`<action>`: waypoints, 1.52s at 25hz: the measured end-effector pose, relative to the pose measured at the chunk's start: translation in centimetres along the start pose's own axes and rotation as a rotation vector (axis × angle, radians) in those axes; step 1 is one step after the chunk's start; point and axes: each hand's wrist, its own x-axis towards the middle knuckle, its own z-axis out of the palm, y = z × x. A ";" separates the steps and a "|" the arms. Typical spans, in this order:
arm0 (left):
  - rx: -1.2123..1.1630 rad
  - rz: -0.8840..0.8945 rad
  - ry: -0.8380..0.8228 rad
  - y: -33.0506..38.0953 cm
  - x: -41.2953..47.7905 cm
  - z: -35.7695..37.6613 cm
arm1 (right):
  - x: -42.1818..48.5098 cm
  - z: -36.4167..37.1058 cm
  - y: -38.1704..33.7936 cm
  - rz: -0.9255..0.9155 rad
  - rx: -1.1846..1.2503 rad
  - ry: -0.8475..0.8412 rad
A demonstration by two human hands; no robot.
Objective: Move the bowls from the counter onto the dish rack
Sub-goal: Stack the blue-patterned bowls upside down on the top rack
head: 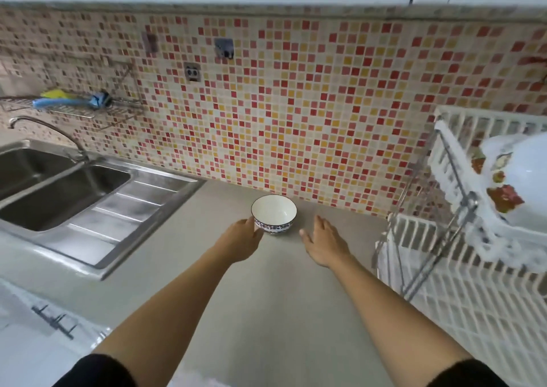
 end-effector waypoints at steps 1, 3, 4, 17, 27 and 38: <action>-0.009 -0.022 -0.017 -0.4 1.7 0.8 | 1.6 0.8 0.1 0.032 0.021 -0.013; -0.040 -0.063 -0.038 -1.2 4.3 2.1 | 4.2 2.3 0.3 0.074 0.069 -0.029; -0.067 -0.089 -0.047 -1.5 6.0 2.8 | 5.9 3.2 0.6 0.094 0.096 -0.037; -0.499 -0.308 -0.129 -3.8 18.3 8.5 | 20.8 12.3 0.8 0.351 0.660 -0.196; -0.582 -0.266 0.052 -3.8 13.3 5.1 | 14.1 8.1 -0.9 0.256 0.977 -0.161; -0.732 -0.230 0.291 2.8 -4.6 -2.6 | -5.6 -0.9 -1.6 -0.106 0.903 0.036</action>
